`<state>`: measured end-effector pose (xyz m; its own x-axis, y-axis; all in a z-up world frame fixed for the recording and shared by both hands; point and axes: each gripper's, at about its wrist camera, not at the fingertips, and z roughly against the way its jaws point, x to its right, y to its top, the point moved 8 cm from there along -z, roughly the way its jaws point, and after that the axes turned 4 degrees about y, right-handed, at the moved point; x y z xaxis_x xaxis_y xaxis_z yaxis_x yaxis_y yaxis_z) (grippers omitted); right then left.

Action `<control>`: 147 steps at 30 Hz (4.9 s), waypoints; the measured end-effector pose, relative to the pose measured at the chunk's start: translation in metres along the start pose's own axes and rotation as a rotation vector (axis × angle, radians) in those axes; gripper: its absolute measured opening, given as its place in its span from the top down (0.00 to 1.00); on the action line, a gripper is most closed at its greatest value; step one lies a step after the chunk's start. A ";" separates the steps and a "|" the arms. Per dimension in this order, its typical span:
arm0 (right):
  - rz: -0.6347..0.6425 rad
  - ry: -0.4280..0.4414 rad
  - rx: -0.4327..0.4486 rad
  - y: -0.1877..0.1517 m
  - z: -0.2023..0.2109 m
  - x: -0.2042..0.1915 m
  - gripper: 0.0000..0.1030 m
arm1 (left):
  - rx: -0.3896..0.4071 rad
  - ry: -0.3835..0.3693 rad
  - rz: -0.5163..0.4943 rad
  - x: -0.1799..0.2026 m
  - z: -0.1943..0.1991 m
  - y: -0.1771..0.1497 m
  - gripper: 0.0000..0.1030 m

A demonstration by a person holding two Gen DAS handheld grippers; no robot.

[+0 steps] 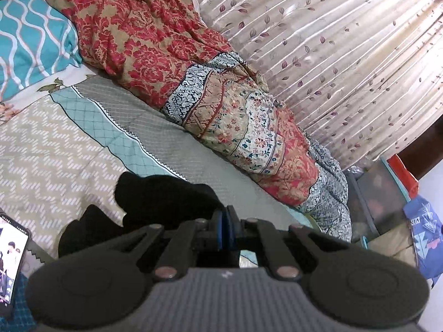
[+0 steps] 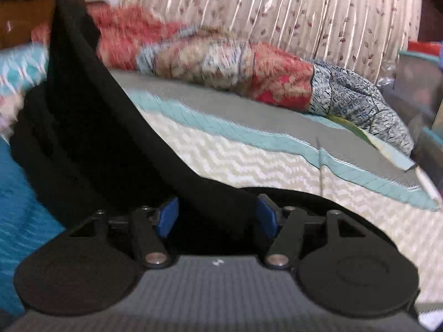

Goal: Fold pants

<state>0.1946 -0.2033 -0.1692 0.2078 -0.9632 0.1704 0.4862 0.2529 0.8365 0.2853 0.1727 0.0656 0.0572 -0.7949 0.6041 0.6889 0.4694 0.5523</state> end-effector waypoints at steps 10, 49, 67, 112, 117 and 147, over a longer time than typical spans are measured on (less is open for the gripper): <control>-0.237 -0.197 0.173 0.087 0.021 0.140 0.94 | 0.002 -0.059 0.009 0.010 -0.017 0.008 0.96; -0.605 -0.139 -0.103 -0.089 0.078 0.153 0.38 | -0.282 0.267 0.141 -0.142 -0.084 -0.132 0.37; -0.585 -0.451 -0.051 -0.018 0.041 0.296 0.90 | -0.229 0.186 0.175 -0.136 0.027 -0.151 0.96; -0.985 -0.185 -0.003 0.083 -0.132 0.358 0.80 | -0.016 0.446 -0.422 -0.032 -0.158 -0.022 0.25; -1.101 -0.364 -0.051 0.041 -0.124 0.397 0.61 | 0.003 0.512 -0.609 -0.007 -0.214 -0.012 0.25; -1.075 -0.318 -0.245 0.021 -0.203 0.375 0.91 | -0.049 0.526 -0.723 -0.022 -0.272 -0.020 0.88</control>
<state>0.4548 -0.5403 -0.1934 -0.6216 -0.6626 -0.4177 0.4419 -0.7370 0.5115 0.4673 0.0764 -0.1152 -0.0871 -0.9692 -0.2304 0.7149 -0.2219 0.6631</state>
